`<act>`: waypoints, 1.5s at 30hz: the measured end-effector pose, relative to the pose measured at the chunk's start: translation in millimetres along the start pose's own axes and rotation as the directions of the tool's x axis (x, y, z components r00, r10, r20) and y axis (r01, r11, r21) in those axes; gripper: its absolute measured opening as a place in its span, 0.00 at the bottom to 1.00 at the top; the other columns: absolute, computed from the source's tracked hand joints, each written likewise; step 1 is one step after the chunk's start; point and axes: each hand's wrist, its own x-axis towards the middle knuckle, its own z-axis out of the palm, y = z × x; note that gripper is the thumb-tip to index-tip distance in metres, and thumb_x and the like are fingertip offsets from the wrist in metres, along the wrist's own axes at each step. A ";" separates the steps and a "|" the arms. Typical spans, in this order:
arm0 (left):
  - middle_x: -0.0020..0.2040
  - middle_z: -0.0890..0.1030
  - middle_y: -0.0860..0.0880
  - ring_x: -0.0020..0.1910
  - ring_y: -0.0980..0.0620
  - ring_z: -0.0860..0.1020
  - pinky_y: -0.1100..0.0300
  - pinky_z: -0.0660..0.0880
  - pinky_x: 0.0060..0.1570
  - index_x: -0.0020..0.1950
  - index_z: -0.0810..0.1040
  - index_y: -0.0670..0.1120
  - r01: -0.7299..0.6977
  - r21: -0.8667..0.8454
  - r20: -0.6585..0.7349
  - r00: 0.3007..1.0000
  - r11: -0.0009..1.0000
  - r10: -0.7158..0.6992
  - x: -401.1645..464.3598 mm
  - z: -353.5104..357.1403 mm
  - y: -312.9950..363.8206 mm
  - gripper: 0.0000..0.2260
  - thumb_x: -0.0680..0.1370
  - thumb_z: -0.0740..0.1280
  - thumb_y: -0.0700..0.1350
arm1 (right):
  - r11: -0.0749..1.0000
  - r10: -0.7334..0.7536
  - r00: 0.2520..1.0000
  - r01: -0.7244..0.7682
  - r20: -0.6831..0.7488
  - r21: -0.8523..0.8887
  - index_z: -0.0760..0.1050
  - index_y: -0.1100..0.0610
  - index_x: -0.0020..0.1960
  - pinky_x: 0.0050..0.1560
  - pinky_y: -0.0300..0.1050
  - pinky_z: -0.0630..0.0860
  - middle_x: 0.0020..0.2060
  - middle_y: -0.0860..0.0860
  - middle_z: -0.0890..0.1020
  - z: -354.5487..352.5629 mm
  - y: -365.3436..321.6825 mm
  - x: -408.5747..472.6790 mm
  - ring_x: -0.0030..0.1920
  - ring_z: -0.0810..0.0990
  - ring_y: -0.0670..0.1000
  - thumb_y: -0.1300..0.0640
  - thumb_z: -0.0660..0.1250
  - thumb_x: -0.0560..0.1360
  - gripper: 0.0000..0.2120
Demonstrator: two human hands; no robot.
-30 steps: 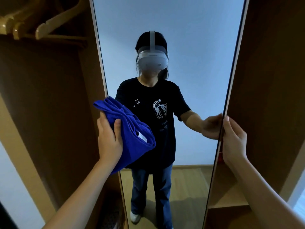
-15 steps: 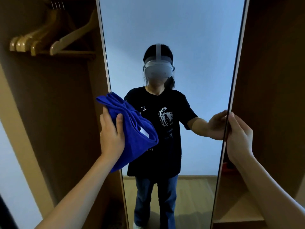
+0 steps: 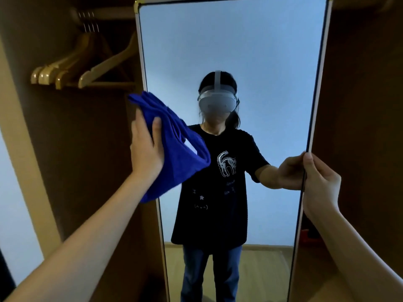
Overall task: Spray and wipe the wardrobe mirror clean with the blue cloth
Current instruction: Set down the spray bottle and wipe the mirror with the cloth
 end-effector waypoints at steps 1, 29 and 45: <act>0.65 0.71 0.48 0.59 0.53 0.74 0.57 0.69 0.59 0.77 0.56 0.49 -0.005 0.009 -0.011 1.000 1.000 0.005 15.7 -0.3 7.8 0.25 0.82 0.51 0.59 | 1.000 -0.002 1.000 0.002 0.005 -0.009 0.79 0.54 0.36 0.45 0.33 0.73 0.31 0.47 0.78 -0.4 0.1 0.8 0.36 0.77 0.39 0.57 0.64 0.81 0.15; 0.64 0.74 0.47 0.61 0.48 0.75 0.48 0.69 0.62 0.72 0.63 0.50 -0.161 0.101 -0.083 0.982 0.982 0.169 167.3 -10.9 76.8 0.27 0.80 0.48 0.64 | 0.993 -0.114 0.993 0.115 -0.017 0.038 0.83 0.46 0.45 0.51 0.36 0.78 0.38 0.41 0.85 45.3 -57.5 74.5 0.47 0.84 0.43 0.50 0.69 0.76 0.04; 0.63 0.73 0.47 0.65 0.44 0.67 0.41 0.57 0.64 0.68 0.68 0.52 -0.465 0.633 0.256 0.880 0.619 0.399 195.2 -6.0 131.9 0.23 0.82 0.45 0.62 | 0.990 -0.132 0.990 0.130 0.038 0.047 0.83 0.44 0.37 0.41 0.31 0.76 0.30 0.43 0.80 45.9 -56.8 71.0 0.36 0.80 0.45 0.37 0.68 0.71 0.13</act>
